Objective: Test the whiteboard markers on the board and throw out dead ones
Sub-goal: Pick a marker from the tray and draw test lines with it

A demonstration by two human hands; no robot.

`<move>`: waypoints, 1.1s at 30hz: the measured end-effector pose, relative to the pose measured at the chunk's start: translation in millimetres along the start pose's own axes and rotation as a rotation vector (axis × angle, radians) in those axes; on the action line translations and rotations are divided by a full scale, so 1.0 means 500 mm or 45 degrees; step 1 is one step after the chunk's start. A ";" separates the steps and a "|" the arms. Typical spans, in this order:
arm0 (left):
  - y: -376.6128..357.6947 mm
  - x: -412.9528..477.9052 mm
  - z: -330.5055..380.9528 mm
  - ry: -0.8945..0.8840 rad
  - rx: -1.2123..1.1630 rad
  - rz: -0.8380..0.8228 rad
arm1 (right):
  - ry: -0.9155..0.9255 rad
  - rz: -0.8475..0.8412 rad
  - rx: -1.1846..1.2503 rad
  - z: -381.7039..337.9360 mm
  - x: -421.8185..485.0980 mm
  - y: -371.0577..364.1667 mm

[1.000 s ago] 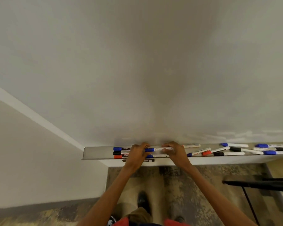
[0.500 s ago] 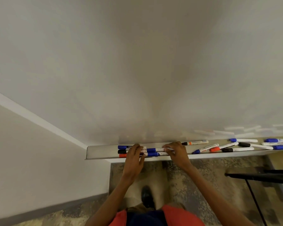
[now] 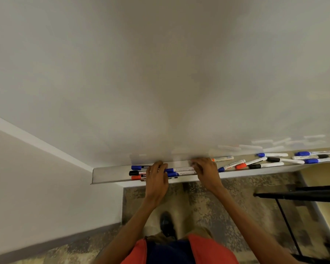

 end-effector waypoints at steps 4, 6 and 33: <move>-0.002 0.023 0.047 -0.078 0.006 0.061 | -0.071 0.152 -0.099 0.025 0.000 0.057; -0.005 0.035 0.079 -0.154 -0.020 0.093 | -0.085 0.231 -0.126 0.040 -0.004 0.084; -0.134 0.076 0.304 -0.218 0.243 0.058 | -0.091 0.171 -0.211 0.120 -0.019 0.152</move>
Point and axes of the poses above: each hand's wrist, its own x-axis towards the middle knuckle, its own y-axis out of the back of the hand, z = x × y, the point moved 1 cm from there along x, towards the middle knuckle, and after that the axes turned 10 degrees about x, right-handed, at the moved point
